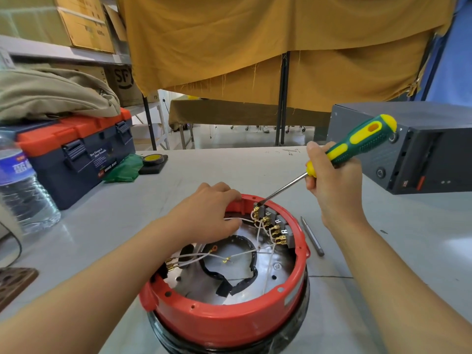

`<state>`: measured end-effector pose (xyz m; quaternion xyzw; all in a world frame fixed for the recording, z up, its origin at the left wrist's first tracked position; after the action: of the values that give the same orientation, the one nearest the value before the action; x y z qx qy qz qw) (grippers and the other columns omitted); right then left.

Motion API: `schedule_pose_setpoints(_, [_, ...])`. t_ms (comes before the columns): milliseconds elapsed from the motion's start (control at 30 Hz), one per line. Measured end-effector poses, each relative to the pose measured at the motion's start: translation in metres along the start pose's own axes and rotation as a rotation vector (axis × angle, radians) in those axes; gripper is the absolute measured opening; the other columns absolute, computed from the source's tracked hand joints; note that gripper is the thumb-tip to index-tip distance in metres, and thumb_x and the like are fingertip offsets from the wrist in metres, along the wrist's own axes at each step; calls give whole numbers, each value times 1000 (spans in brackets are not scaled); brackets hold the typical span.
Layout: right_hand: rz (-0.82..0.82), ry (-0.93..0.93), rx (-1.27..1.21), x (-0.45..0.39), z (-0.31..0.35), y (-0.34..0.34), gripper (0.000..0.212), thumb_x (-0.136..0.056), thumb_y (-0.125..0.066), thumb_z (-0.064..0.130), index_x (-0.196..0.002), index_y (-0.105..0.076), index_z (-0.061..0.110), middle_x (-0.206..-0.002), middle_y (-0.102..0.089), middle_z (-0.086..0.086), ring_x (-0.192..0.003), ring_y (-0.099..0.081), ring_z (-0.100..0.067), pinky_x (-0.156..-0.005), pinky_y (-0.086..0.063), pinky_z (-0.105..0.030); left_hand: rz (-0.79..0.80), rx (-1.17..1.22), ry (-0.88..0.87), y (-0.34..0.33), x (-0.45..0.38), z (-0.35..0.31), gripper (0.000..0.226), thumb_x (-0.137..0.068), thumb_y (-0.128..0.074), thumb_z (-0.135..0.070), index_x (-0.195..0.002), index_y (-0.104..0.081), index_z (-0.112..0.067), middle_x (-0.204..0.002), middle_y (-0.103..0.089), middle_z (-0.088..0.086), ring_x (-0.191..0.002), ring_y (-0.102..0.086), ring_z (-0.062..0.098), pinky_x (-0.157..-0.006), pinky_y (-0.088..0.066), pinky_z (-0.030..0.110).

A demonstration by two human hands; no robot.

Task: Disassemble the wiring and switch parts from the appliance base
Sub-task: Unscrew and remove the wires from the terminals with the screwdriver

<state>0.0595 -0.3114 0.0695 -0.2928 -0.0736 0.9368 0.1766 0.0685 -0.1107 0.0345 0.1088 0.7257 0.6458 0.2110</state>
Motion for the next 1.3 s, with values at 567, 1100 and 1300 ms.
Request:
schedule_pose_setpoints(567, [64,102,37,5,11,-12,38,-85,-54,27,-48,-54,36,-42,-43,12,-39,-40,-5,-42,-33,-16,-58,437,68,-12,-11,6,19,-85,-62,-42,-84,-72,-26,-122,-45,-10,-115,-43,8,-102,-33,30])
schedule_pose_setpoints(1100, [89,118,37,6,11,-15,31,-86,-52,25,-55,-45,28,-46,-41,13,-43,-38,-7,-44,-32,-17,12,610,154,-16,-10,3,17,-83,-67,-35,-68,-73,-32,-131,-45,-10,-122,-38,11,-107,-30,40])
schedule_pose_setpoints(1300, [65,60,2,3,3,-11,35,-92,-51,16,-58,-44,26,-43,-41,15,-39,-39,-2,-40,-31,-12,21,616,162,-15,-9,2,18,-84,-67,-30,-68,-73,-25,-130,-45,-10,-121,-40,11,-107,-31,39])
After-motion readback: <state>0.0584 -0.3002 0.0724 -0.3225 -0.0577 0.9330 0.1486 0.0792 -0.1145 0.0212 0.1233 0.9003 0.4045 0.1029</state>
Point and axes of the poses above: each hand's wrist, its own x-axis away from the middle knuckle, its own y-axis out of the back of the hand, z = x × y, the point moved 8 cm from there along -x, towards the middle knuckle
